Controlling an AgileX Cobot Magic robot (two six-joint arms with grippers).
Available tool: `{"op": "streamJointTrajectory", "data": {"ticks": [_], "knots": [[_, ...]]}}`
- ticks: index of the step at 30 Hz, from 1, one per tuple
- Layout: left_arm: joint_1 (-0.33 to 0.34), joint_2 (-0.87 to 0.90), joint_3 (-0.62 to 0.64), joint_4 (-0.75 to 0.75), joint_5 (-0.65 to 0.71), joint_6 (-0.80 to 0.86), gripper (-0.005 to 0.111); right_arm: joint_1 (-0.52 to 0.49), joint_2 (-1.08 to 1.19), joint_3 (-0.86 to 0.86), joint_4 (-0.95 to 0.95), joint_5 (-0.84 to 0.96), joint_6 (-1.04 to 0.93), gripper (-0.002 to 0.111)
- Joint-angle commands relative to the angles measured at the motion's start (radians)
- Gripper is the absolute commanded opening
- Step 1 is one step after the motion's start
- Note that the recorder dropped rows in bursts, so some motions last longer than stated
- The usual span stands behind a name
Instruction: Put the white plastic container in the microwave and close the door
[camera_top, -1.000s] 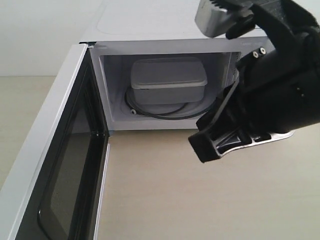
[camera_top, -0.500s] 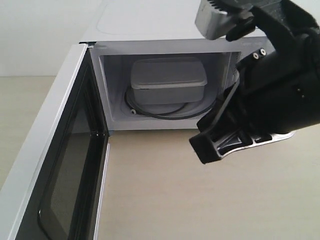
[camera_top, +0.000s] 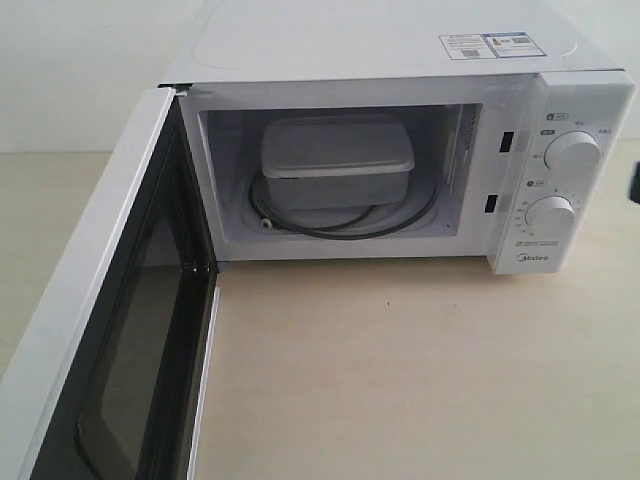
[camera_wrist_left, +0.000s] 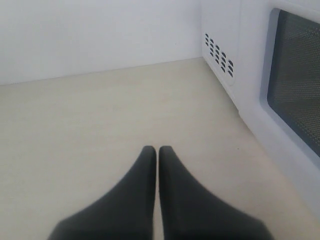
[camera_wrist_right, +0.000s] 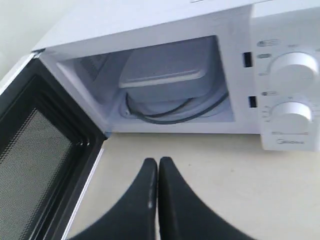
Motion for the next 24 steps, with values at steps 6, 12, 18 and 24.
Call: {"op": "streamJointTrajectory", "data": {"ticks": [6, 12, 18, 24], "knots": [[0.004, -0.002, 0.004, 0.003, -0.003, 0.001, 0.004, -0.156, -0.39, 0.205, 0.008, -0.05, -0.012, 0.0], [0.004, -0.002, 0.004, 0.003, -0.003, 0.001, 0.004, -0.188, -0.554, 0.3, 0.004, -0.121, -0.018, 0.0], [0.004, -0.002, 0.004, 0.003, -0.003, 0.001, 0.004, -0.192, -0.589, 0.41, 0.003, -0.206, -0.068, 0.0], [0.004, -0.002, 0.004, 0.003, -0.003, 0.001, 0.004, -0.194, -0.589, 0.506, -0.008, -0.305, -0.077, 0.0]]}}
